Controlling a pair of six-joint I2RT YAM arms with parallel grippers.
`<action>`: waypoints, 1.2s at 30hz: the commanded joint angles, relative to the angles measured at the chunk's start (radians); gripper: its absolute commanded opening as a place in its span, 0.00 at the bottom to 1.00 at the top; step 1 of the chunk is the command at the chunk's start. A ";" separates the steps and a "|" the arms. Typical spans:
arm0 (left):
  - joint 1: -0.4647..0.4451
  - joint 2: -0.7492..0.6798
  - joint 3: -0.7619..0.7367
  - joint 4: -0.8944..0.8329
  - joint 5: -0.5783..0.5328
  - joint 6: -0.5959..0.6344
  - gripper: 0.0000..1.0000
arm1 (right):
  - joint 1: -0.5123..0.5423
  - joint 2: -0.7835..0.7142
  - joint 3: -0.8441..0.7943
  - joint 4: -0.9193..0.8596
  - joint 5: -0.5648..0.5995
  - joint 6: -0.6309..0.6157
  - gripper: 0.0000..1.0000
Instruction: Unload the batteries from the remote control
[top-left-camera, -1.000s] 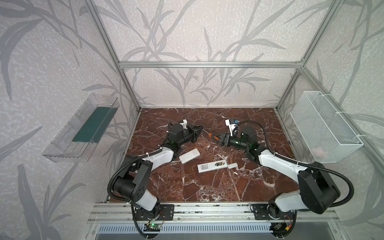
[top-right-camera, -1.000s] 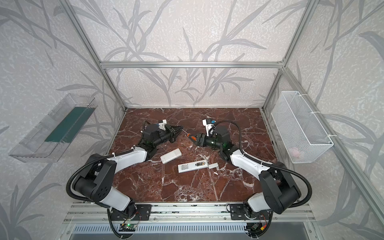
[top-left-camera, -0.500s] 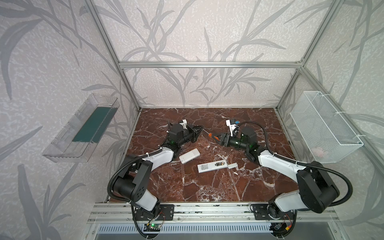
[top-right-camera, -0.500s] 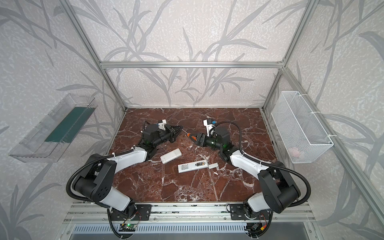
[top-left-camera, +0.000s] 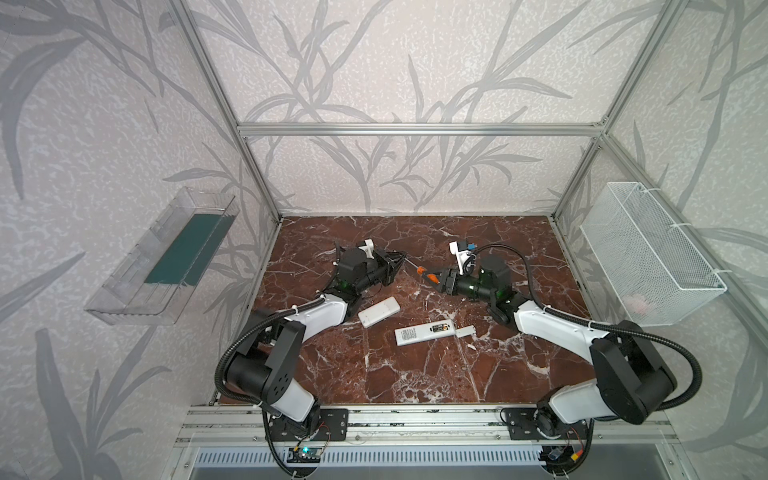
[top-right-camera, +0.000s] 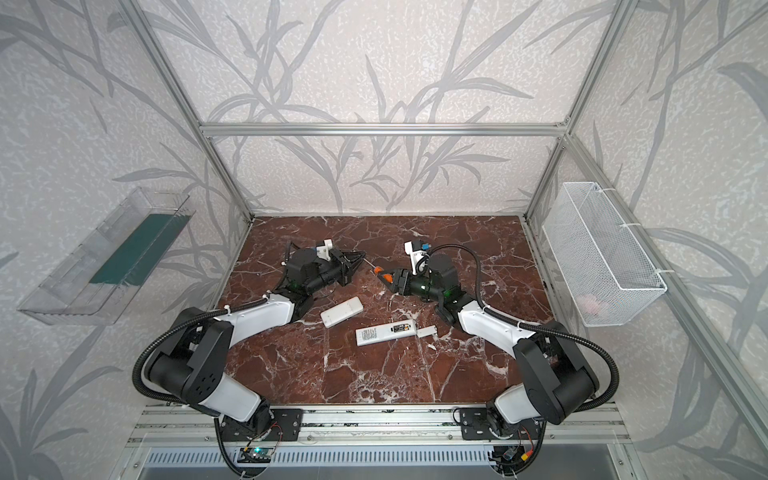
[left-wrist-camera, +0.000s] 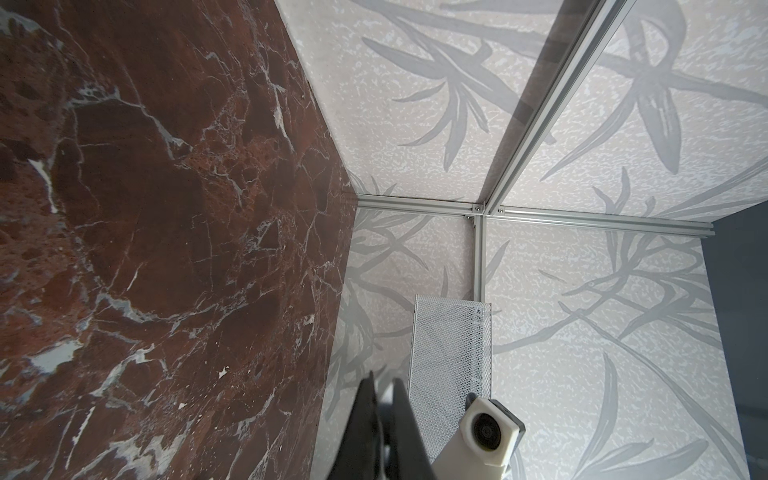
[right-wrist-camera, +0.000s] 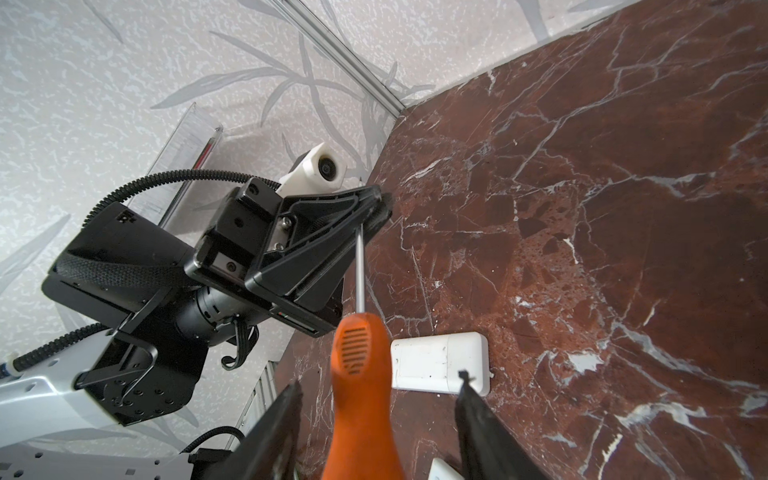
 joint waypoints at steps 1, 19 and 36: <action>-0.006 -0.009 -0.010 0.039 0.005 -0.029 0.00 | 0.010 0.014 0.011 0.030 0.002 0.000 0.56; -0.006 -0.012 -0.024 0.050 0.015 -0.033 0.00 | 0.014 0.016 0.012 0.033 -0.014 0.008 0.25; 0.010 -0.088 -0.119 -0.051 0.120 0.091 0.60 | -0.007 -0.207 -0.013 -0.283 0.088 -0.116 0.00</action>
